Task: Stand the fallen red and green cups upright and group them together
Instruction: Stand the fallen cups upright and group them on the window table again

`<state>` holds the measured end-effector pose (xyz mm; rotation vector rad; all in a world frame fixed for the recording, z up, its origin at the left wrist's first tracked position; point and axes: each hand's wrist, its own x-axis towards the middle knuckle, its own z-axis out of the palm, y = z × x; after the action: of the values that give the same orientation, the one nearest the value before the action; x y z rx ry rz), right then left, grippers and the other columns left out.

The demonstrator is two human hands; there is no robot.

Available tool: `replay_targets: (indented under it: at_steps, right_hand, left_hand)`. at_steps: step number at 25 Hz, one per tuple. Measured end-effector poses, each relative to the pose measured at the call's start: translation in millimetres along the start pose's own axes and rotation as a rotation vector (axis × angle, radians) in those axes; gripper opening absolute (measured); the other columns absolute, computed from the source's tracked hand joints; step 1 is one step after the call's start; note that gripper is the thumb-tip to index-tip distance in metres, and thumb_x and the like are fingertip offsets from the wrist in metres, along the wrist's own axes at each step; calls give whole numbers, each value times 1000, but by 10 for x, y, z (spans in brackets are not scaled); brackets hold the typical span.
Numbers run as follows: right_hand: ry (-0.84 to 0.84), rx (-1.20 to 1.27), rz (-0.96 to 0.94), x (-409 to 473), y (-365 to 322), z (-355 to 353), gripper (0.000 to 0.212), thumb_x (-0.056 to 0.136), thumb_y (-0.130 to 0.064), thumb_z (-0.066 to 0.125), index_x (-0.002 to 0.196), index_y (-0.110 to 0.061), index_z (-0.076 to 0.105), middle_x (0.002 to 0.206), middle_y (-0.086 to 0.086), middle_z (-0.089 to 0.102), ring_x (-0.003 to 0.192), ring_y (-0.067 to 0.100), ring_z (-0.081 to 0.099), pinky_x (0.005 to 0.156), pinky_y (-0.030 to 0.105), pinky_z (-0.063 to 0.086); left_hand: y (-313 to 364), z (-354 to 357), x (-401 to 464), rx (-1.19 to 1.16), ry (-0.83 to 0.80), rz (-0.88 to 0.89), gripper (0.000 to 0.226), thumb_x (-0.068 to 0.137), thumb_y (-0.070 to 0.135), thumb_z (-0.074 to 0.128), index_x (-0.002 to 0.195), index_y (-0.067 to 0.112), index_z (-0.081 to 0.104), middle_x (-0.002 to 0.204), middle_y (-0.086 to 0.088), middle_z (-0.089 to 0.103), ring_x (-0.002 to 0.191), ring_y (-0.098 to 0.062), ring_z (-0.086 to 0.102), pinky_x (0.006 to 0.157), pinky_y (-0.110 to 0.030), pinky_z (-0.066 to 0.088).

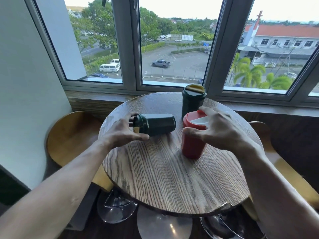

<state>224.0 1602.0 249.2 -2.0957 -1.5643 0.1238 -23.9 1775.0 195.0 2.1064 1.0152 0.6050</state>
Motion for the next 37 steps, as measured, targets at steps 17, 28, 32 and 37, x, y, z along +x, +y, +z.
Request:
replay_targets:
  at_steps: [17, 28, 32, 37]
  right_hand:
    - [-57, 11, -35, -24, 73, -43, 121, 51, -92, 50, 147, -21, 34, 143, 3, 47, 128, 22, 43, 106, 42, 37]
    - [-35, 56, -29, -17, 95, -12, 114, 53, -84, 58, 146, -22, 36, 141, 1, 49, 127, 21, 45, 105, 40, 38]
    - [-17, 82, -21, -31, 105, -1, 109, 56, -79, 64, 146, -23, 37, 139, 1, 50, 126, 20, 45, 103, 35, 37]
    - [64, 143, -5, -71, 104, 34, 102, 54, -74, 72, 139, -25, 44, 131, 2, 55, 116, 20, 51, 88, 28, 38]
  left_hand:
    - [824, -34, -25, 223, 47, 243, 98, 53, 57, 80, 135, 15, 49, 135, -6, 55, 108, -7, 45, 89, -22, 37]
    - [843, 67, -47, 145, 40, 212, 97, 54, 60, 80, 135, 16, 50, 135, -2, 56, 117, -14, 53, 95, -26, 43]
    - [898, 140, -23, 155, 8, 219, 103, 49, 65, 77, 136, 17, 49, 134, -3, 57, 118, -16, 54, 101, -38, 46]
    - [875, 107, -34, 166, -45, 191, 108, 52, 63, 76, 142, 16, 40, 142, -4, 50, 124, -16, 49, 105, -35, 41]
